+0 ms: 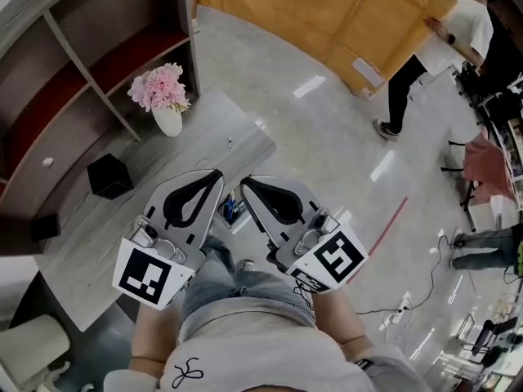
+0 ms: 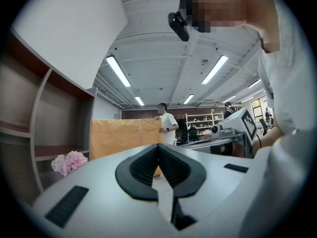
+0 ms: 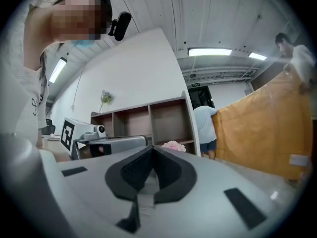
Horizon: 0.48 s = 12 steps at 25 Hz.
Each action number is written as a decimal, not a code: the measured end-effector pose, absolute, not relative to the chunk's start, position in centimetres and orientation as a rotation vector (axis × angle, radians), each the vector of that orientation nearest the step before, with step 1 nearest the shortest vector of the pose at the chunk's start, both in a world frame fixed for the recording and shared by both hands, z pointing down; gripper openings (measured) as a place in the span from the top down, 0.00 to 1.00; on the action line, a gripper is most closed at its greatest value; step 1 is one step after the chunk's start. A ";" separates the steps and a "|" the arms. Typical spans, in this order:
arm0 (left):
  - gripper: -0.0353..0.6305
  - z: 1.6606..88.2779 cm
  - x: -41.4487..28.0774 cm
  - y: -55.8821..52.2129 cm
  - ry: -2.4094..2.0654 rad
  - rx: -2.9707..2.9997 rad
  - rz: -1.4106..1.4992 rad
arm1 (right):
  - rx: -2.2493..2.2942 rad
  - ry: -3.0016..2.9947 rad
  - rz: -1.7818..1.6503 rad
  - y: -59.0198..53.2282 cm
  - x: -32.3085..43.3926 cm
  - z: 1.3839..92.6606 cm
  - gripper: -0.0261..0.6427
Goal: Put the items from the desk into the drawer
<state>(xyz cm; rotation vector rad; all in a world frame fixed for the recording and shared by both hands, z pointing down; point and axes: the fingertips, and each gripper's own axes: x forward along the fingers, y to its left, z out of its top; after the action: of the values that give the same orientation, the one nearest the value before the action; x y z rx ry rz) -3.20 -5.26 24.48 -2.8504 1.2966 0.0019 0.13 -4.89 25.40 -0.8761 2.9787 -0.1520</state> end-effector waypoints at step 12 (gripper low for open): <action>0.93 26.5 -7.3 -12.6 1.098 -2.949 -0.022 | -1.178 2.982 -0.378 -16.4 -3.5 32.5 0.95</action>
<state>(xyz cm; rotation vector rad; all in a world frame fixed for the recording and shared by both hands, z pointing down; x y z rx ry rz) -7.32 -12.59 26.46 -2.9488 1.0982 -0.0219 -3.48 -16.37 32.46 -1.1781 2.9823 -0.3780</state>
